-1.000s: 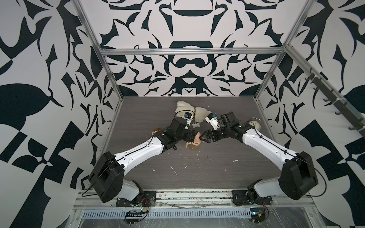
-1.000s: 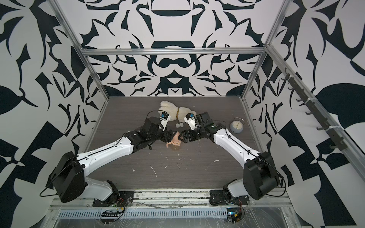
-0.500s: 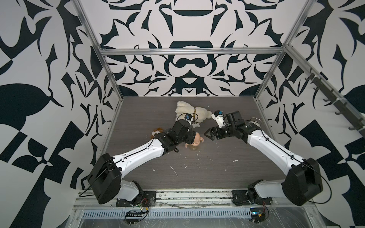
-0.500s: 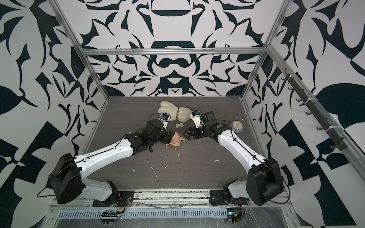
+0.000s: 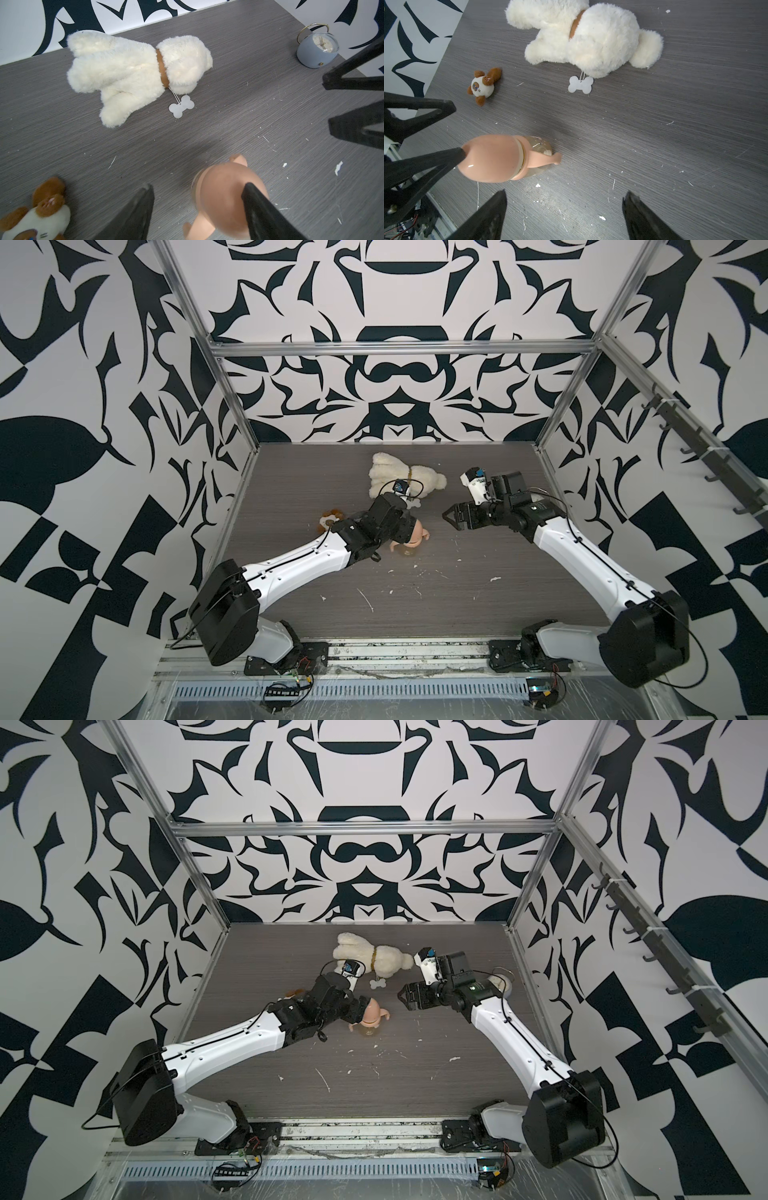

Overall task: Assemble the baby bottles
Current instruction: Close the lid on the baby bottle.

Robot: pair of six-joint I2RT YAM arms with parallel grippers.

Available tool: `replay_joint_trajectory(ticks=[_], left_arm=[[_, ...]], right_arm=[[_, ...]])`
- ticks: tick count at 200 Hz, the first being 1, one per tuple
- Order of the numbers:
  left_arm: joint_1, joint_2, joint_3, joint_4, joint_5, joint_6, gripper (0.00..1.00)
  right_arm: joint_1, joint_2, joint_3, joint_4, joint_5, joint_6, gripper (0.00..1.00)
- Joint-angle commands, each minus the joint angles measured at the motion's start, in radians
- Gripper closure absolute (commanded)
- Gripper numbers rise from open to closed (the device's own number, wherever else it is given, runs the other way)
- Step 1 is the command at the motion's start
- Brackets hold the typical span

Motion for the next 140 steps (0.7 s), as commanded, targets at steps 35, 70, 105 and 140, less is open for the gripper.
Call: replay_joint_trajectory(ticks=[35,70,105,140], left_arm=[[-0.008,0.024,-0.05,-0.337,0.004,0.032,0.2],[0.038,-0.012,0.014,-0.312,-0.005,0.031,0.07],[0.097,-0.023,0.063,-0.262,0.062,0.054,0.0],[0.11,-0.036,0.094,-0.262,0.067,0.073,0.01]], right_arm=[[-0.001,-0.035,-0.007,0.007,0.007,-0.015,0.12],[-0.001,-0.062,-0.028,0.017,0.017,-0.014,0.09],[-0.001,-0.084,-0.052,0.02,0.05,-0.03,0.02],[-0.001,-0.154,-0.152,0.125,0.103,-0.044,0.0]])
